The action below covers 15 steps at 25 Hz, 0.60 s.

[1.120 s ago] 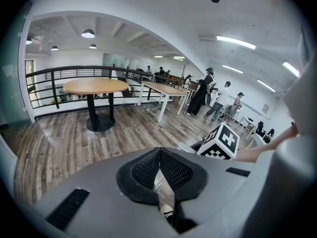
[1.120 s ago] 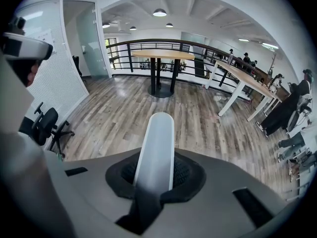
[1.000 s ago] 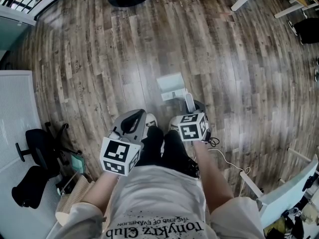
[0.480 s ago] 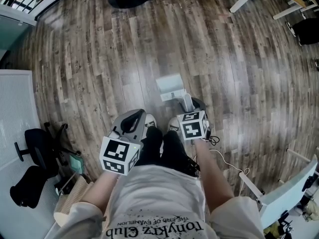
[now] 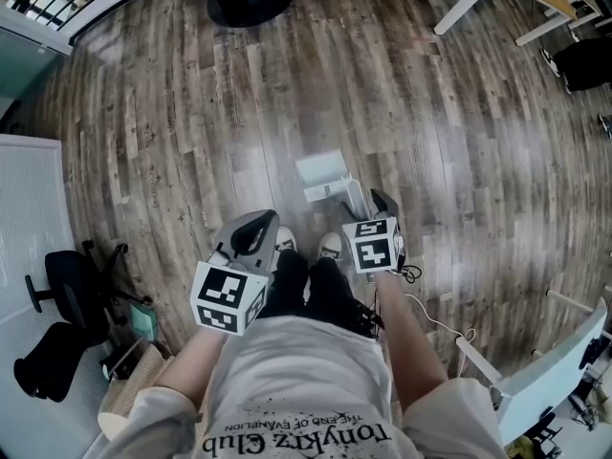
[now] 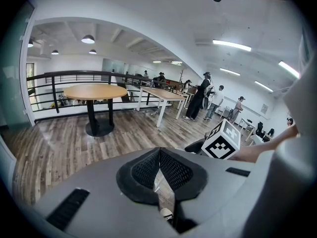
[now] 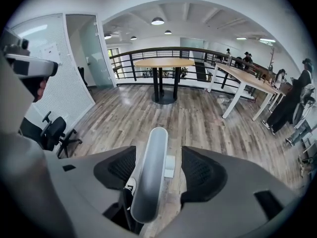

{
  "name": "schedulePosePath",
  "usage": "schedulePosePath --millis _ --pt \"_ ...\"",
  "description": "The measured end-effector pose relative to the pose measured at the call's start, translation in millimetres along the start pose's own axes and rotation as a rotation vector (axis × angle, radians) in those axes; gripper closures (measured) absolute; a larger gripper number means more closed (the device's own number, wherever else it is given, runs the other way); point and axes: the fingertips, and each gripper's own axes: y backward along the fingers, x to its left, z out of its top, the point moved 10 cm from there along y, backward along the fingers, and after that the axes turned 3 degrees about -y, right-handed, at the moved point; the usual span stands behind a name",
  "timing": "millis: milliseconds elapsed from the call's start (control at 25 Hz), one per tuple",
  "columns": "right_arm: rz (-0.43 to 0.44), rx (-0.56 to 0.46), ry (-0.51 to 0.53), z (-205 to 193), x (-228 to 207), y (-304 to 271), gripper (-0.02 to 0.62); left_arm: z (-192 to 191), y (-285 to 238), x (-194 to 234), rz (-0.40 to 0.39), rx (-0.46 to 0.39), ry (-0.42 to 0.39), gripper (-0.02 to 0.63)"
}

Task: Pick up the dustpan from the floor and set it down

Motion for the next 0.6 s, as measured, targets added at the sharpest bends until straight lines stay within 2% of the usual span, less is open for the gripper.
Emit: schedulePosePath --millis 480,600 --pt "0.021 -0.076 0.006 12 4 47 0.319 -2 17 -18 0.008 -0.020 -0.034 0.583" --pt "0.050 -0.100 -0.001 17 7 63 0.321 0 23 -23 0.015 -0.036 -0.041 0.583"
